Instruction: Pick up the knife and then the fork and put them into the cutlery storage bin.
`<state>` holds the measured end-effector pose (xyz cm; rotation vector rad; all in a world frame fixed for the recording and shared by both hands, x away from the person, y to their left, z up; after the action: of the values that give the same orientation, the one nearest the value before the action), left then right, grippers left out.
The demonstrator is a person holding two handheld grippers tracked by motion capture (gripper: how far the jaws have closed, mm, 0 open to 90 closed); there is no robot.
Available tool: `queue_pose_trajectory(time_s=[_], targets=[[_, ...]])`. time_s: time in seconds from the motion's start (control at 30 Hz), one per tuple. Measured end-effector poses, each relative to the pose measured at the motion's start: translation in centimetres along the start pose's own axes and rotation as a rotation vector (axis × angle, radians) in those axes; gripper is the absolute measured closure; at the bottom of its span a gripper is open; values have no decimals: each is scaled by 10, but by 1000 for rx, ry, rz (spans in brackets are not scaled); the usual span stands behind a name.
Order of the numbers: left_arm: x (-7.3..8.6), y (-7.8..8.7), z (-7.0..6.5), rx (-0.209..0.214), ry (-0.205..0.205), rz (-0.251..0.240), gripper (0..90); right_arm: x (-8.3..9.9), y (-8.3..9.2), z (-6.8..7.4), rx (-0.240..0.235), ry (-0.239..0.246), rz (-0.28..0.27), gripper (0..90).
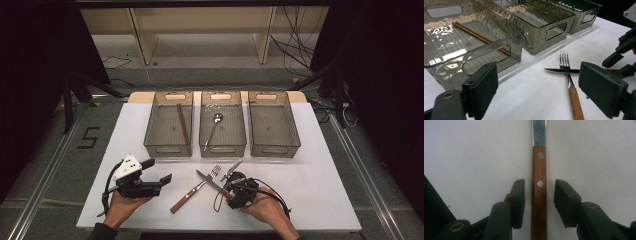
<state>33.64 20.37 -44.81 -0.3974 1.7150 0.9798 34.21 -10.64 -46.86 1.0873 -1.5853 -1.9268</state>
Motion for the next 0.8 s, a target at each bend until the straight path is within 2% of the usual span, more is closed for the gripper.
queue_pose_trajectory(time_s=[0.3,0.53,0.8], targets=[[0,0,0,0,0,0,158,-3,-2,1,17,22,28,747],[0,0,0,0,-1,-1,158,-5,-3,2,23,23,37,764],[0,0,0,-1,-1,-1,158,-4,-2,1,12,12,20,768]])
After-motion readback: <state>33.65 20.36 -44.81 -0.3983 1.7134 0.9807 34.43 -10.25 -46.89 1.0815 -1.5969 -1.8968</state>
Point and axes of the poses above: each handheld gripper's, and its own axes: y roughly backward along the jaws, x roughly out of its underside, z roughly to its left, the point moved 1 cm from there along -y, roughly forward along the jaws, and after that the axes turned 2 degrees about -x, right-handed, at the moved point
